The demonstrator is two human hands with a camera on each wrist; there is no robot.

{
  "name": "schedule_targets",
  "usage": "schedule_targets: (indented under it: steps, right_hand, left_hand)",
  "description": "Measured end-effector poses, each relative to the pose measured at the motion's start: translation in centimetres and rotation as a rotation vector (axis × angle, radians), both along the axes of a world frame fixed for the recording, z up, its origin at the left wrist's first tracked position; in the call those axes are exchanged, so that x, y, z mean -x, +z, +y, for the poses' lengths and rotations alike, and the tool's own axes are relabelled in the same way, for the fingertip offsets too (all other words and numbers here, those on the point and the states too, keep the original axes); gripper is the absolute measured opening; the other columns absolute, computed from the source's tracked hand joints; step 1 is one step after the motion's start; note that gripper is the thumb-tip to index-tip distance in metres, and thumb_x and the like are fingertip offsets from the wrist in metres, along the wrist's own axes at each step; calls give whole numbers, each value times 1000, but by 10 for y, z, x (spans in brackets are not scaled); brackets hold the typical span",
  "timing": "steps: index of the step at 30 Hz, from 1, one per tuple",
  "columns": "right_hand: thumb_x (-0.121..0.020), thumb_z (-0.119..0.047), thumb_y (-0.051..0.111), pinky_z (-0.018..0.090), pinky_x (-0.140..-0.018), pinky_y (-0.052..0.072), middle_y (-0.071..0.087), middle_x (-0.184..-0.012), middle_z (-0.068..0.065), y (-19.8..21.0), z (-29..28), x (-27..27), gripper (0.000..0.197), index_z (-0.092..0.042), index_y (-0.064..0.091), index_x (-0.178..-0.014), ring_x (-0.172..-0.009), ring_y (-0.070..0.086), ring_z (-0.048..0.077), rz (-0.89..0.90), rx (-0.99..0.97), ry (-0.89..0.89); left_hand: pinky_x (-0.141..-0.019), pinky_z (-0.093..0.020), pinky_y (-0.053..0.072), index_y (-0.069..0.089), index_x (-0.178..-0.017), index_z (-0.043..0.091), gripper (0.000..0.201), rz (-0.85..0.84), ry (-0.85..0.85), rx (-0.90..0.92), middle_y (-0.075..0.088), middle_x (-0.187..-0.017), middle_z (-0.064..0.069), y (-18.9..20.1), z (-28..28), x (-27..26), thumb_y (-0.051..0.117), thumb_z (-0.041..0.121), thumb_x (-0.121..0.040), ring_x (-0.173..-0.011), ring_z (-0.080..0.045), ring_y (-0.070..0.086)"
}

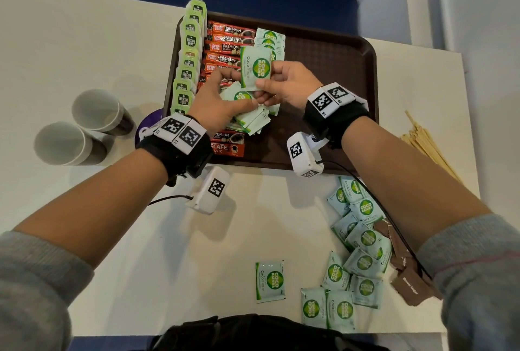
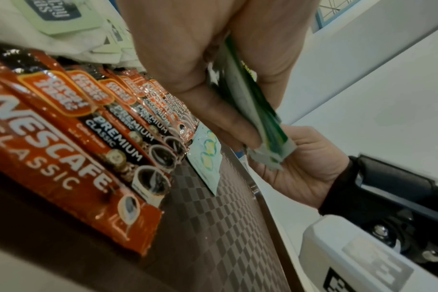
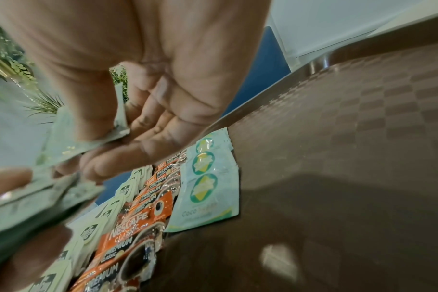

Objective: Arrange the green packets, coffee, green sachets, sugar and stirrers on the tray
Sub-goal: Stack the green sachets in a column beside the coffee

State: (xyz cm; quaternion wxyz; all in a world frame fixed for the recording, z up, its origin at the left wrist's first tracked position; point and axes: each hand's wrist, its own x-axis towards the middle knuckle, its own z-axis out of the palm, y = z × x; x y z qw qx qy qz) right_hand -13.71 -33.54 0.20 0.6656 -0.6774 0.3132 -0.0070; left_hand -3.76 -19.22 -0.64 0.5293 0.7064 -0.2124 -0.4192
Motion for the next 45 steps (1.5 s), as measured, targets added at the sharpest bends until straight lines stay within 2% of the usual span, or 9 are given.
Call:
schedule_targets:
  steps: [6, 12, 16, 20, 24, 28, 31, 36, 45]
  right_hand:
    - [-80, -7, 72, 17, -53, 48, 66, -69, 3, -3, -17, 9, 13, -9, 65, -91, -51, 57, 4, 43, 254, -100]
    - [-84, -23, 70, 17, -58, 47, 68, -89, 8, 2, -26, 16, 21, -8, 71, -98, -63, 56, 9, 232, 469, 115]
    - [-84, -20, 69, 27, -68, 55, 70, -102, 11, -2, -24, 20, 16, -8, 69, -94, -78, 67, 20, 246, 379, 148]
    - [-83, -6, 68, 16, -59, 54, 69, -80, 1, -6, -16, 25, 12, -17, 63, -80, -62, 64, 3, 183, 218, 133]
    - [-81, 2, 68, 16, -56, 54, 66, -57, -10, -12, -15, 32, 21, -15, 57, -81, -61, 65, 3, 142, 90, 82]
    - [-87, -14, 66, 22, -65, 57, 68, -78, 3, -14, -17, 33, 4, -15, 63, -84, -68, 66, 11, 115, 85, -33]
    - [-85, -28, 68, 25, -67, 55, 67, -75, 3, -23, -22, 31, 12, -17, 64, -83, -66, 63, 13, 183, 256, -211]
    - [-70, -36, 80, 18, -64, 42, 56, -82, -5, -37, -24, 27, 36, -17, 65, -96, -71, 53, 8, 414, 672, 0]
    - [-66, -32, 83, 24, -65, 39, 53, -87, -3, -42, -24, 23, 47, -14, 60, -102, -77, 50, 11, 416, 691, 22]
  left_hand:
    - [-83, -48, 56, 62, -90, 40, 41, -73, 12, -33, 68, -108, -7, -3, 3, -9, 74, 10, -66, -95, -27, 68]
    - [-87, -34, 54, 62, -104, 37, 39, -206, -121, -177, 65, -114, 1, -8, -1, -15, 77, 18, -73, -93, -14, 64]
    - [-88, -39, 55, 62, -115, 31, 43, -222, -198, -218, 66, -113, 1, -9, -3, -14, 79, 24, -75, -96, -16, 67]
    - [-91, -41, 52, 62, -88, 34, 16, -285, -231, -232, 66, -110, 5, -7, -7, -11, 74, 27, -81, -100, -19, 65]
    - [-88, -29, 47, 64, -90, 25, 6, -422, -277, -282, 64, -98, 6, -6, -11, -13, 67, 30, -86, -99, -16, 61]
    - [-88, -25, 41, 65, -89, 23, 6, -512, -330, -308, 66, -105, 4, 0, -15, -15, 64, 29, -89, -106, -16, 57]
    - [-89, -24, 38, 65, -92, 21, 8, -567, -346, -328, 66, -111, 2, 4, -20, -15, 61, 28, -91, -112, -17, 55]
    - [-86, -23, 36, 66, -98, 20, 13, -653, -372, -378, 64, -118, 1, 9, -30, -14, 60, 29, -92, -115, -18, 54]
    - [-82, -27, 41, 66, -97, 19, 11, -698, -398, -440, 66, -112, -2, 10, -39, -11, 59, 26, -92, -105, -20, 58]
